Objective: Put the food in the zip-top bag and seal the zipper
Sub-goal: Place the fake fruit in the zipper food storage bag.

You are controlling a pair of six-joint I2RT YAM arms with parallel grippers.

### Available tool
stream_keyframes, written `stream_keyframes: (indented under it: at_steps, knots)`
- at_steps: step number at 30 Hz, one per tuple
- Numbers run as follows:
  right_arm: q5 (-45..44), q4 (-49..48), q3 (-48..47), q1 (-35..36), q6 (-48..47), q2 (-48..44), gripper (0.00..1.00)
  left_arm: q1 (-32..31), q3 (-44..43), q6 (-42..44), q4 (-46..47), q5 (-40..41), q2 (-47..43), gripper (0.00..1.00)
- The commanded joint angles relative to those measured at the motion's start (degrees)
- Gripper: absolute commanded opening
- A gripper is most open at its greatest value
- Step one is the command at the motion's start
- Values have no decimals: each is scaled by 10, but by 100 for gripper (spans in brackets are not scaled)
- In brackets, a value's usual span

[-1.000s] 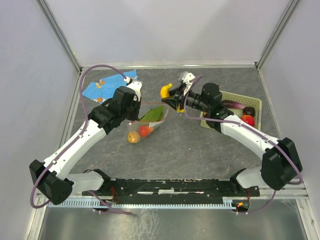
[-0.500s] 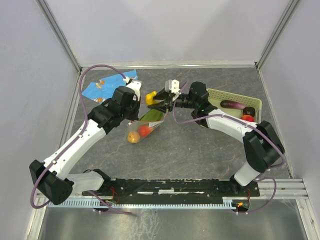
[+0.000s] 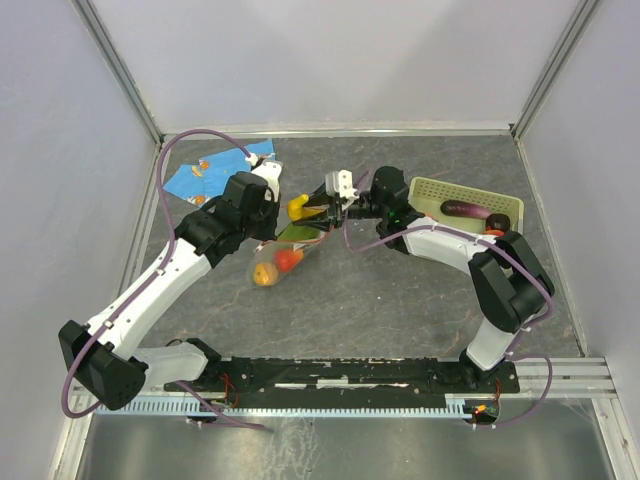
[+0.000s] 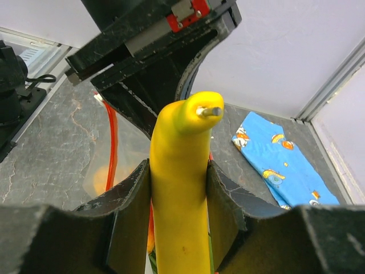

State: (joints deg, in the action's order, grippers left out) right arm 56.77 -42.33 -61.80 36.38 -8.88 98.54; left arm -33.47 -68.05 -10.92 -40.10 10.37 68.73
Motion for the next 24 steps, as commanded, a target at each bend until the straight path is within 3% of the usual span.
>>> stream_keyframes:
  at_steps: [1,4,11,24]
  knots:
    - [46,-71,-30,3,21,-11,11,4,-1,33,31,-11,-16,3]
    - [67,-103,-42,3,52,-8,8,6,-1,33,32,-12,-17,3]
    - [86,-292,-43,2,183,31,7,10,1,33,39,-35,-23,3]
    - [104,-262,-42,-15,156,90,4,20,3,32,46,-55,-31,3]
